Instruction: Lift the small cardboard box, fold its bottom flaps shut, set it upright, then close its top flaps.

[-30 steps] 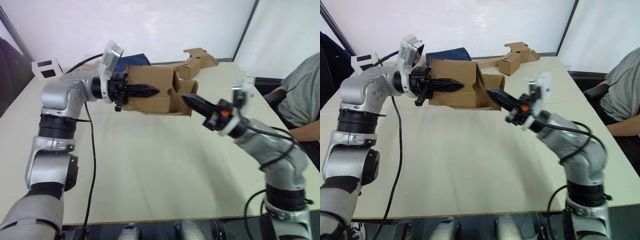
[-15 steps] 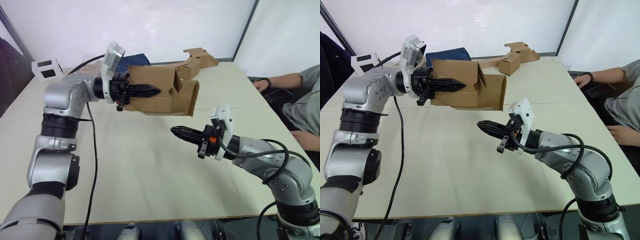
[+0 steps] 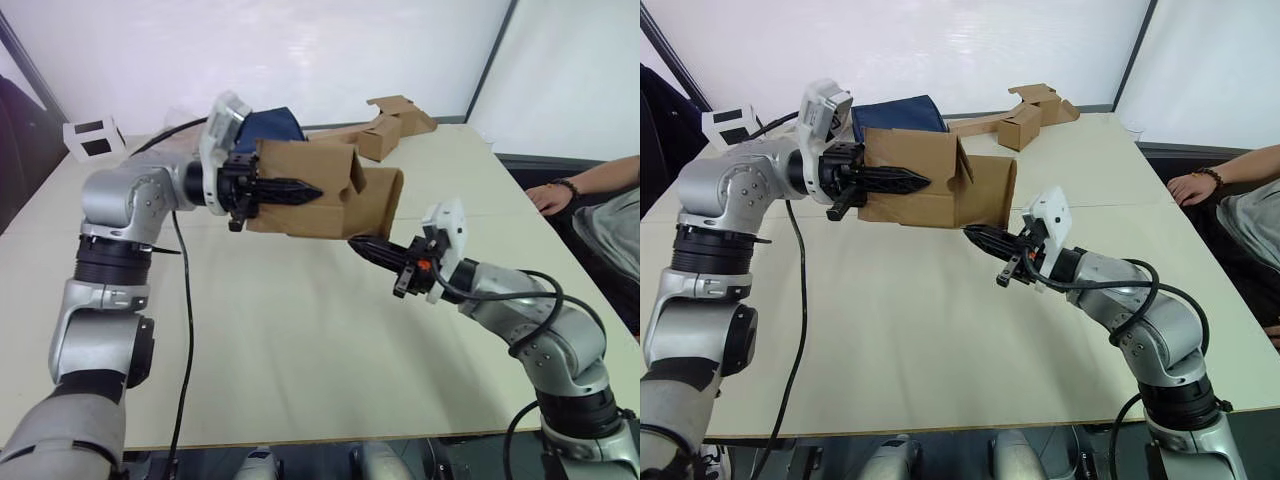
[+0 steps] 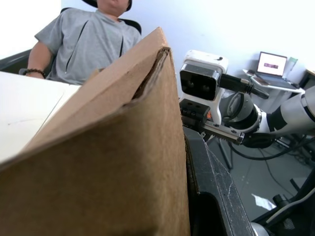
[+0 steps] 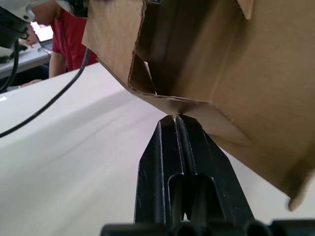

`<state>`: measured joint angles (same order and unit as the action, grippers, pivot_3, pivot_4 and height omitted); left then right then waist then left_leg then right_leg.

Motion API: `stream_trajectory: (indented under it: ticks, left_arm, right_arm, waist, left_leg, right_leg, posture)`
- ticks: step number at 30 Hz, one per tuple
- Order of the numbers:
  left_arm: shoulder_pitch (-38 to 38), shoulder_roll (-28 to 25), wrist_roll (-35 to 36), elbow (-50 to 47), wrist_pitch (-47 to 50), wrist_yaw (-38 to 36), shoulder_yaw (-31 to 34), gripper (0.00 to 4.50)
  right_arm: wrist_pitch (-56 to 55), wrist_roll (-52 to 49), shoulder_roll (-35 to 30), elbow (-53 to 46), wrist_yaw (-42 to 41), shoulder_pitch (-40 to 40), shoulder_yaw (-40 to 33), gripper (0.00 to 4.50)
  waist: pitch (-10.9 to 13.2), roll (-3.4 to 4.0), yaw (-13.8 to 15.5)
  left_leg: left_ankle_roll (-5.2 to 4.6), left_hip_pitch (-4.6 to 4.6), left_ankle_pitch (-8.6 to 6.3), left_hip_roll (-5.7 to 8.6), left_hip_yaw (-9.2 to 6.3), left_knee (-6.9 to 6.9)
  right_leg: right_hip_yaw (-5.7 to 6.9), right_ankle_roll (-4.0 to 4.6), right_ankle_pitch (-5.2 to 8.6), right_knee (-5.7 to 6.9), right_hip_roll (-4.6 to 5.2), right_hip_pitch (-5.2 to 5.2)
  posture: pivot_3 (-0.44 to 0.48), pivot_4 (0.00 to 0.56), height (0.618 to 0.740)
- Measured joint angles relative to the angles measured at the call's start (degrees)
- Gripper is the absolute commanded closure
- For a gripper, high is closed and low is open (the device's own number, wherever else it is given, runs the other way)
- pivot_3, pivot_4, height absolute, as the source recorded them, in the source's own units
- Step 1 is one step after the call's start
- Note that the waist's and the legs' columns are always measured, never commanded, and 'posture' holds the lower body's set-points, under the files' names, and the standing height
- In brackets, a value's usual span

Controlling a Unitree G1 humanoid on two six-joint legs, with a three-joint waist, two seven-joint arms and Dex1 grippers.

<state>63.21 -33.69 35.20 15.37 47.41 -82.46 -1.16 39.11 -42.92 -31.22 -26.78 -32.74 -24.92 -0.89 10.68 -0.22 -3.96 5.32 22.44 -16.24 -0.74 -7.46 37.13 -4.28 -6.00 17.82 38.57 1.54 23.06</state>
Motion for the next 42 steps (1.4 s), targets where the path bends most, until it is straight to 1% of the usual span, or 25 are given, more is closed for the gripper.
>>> stream_trajectory:
  ticks: [11, 30, 42]
  left_arm:
    - [-0.7, -0.2, 0.4, -0.3, 0.1, 0.4, 0.2, 4.5]
    - [-2.1, -0.1, 0.4, -0.8, 0.0, 1.0, 0.2, 4.5]
    - [-2.2, 0.1, 0.4, -0.8, 0.0, 1.3, 0.1, 4.5]
  right_arm:
    - [-0.3, 1.7, 4.3, 1.2, 0.2, -0.9, 0.6, 4.49]
    - [-0.8, 4.4, 2.1, 1.8, -2.7, -2.0, -0.1, 4.49]
    - [-0.7, 4.3, 3.6, 2.2, -2.6, -4.5, -0.1, 4.49]
  waist:
    - [0.0, 0.0, 0.0]
    - [0.0, 0.0, 0.0]
    - [0.0, 0.0, 0.0]
  left_leg:
    - [0.0, 0.0, 0.0, 0.0, 0.0, 0.0]
    - [0.0, 0.0, 0.0, 0.0, 0.0, 0.0]
    - [0.0, 0.0, 0.0, 0.0, 0.0, 0.01]
  right_leg:
    - [0.0, 0.0, 0.0, 0.0, 0.0, 0.0]
    - [0.0, 0.0, 0.0, 0.0, 0.01, 0.0]
    - [0.0, 0.0, 0.0, 0.0, 0.01, 0.0]
  posture:
    - [0.0, 0.15, 0.74]
    - [0.0, 0.15, 0.74]
    - [0.0, 0.15, 0.74]
